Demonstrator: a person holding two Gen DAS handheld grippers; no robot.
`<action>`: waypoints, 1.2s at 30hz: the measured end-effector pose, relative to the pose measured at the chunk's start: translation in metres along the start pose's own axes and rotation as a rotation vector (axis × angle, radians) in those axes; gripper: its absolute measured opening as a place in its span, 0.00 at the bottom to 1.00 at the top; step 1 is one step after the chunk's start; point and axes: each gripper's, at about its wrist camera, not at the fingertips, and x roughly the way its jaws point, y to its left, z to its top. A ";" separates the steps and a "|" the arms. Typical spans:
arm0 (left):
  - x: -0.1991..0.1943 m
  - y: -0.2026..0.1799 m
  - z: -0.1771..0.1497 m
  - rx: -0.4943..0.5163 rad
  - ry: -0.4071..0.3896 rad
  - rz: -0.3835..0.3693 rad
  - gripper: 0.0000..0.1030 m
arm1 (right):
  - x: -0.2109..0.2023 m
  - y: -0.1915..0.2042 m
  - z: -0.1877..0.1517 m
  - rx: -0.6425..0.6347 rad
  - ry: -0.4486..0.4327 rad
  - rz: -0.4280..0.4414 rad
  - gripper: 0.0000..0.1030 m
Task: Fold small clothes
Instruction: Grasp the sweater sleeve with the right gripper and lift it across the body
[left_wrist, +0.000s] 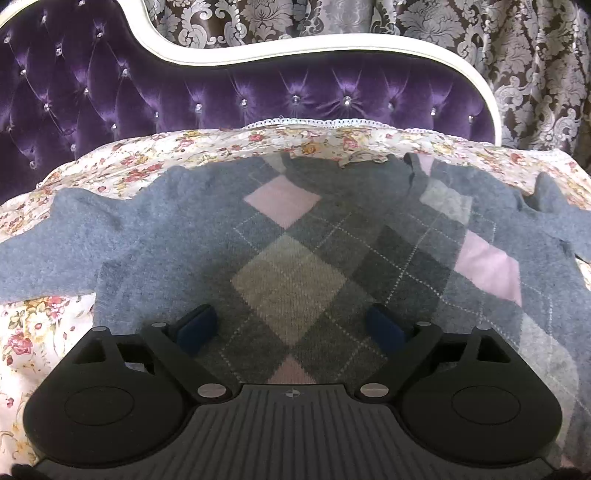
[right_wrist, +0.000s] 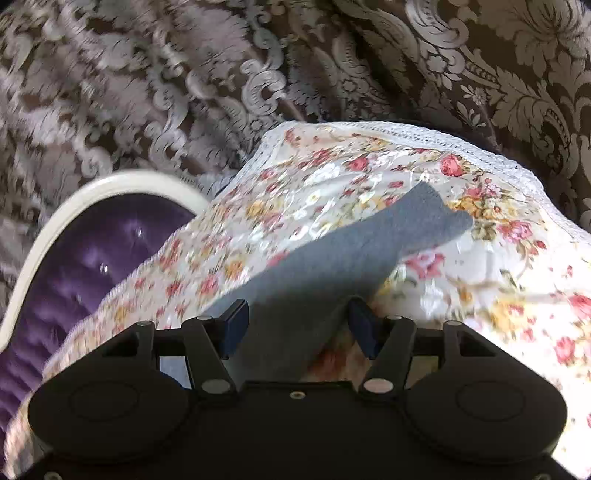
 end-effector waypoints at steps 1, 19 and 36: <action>0.000 0.000 0.000 -0.001 0.001 -0.001 0.90 | 0.009 -0.001 0.004 0.014 -0.001 -0.003 0.62; 0.002 0.005 0.009 -0.002 0.049 -0.038 0.90 | -0.053 0.042 0.059 -0.157 -0.100 -0.085 0.14; -0.046 0.099 0.019 -0.156 0.066 -0.060 0.89 | -0.115 0.361 -0.062 -0.714 -0.003 0.463 0.14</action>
